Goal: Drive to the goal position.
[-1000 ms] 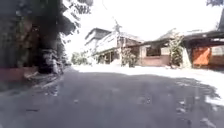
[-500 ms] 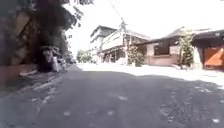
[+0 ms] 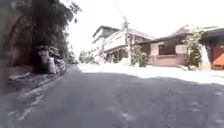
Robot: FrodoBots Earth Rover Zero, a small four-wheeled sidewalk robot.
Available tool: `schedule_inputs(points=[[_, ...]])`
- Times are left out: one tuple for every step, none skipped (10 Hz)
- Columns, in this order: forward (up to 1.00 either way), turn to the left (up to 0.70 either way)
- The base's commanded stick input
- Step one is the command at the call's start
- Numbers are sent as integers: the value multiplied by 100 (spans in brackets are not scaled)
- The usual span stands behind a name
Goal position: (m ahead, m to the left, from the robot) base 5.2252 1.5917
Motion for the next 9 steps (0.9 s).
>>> schedule_inputs(points=[[100, 6], [100, 19], [100, 34], [100, 35], [100, 35], [100, 15], [100, 9], [100, 8], [100, 20]])
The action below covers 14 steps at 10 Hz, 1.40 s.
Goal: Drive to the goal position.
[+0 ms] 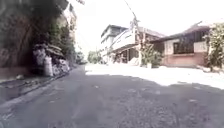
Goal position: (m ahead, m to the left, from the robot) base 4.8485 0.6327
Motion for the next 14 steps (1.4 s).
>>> schedule_inputs(points=[[100, 33], [100, 40], [100, 40], [99, 40], [99, 40], [99, 30], [99, 16], [100, 3], [100, 2], [99, 2], [99, 2], [98, 2], [99, 2], [100, 2]])
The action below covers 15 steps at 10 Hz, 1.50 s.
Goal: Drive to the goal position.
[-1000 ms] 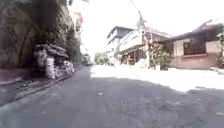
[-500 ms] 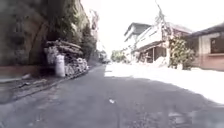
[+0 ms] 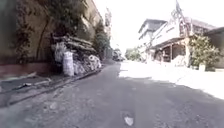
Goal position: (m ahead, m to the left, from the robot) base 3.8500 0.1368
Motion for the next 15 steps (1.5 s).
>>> schedule_inputs(points=[[100, 2], [100, 2], [100, 0], [100, -2], [99, -5], [98, -9], [99, -7], [99, -3], [100, 0], [100, 0], [100, 0], [100, 0], [100, 0], [100, 0], [100, 0]])
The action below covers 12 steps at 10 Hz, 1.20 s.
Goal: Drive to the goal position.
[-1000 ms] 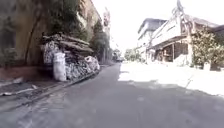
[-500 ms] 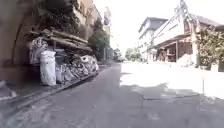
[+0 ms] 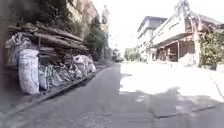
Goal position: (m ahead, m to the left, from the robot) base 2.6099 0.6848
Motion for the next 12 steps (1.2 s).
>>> schedule_inputs(points=[[100, 0], [100, 0], [100, 0], [100, 0], [100, 0], [100, 1], [100, 2], [100, 2], [100, 2], [100, 0], [100, 0], [100, 0]])
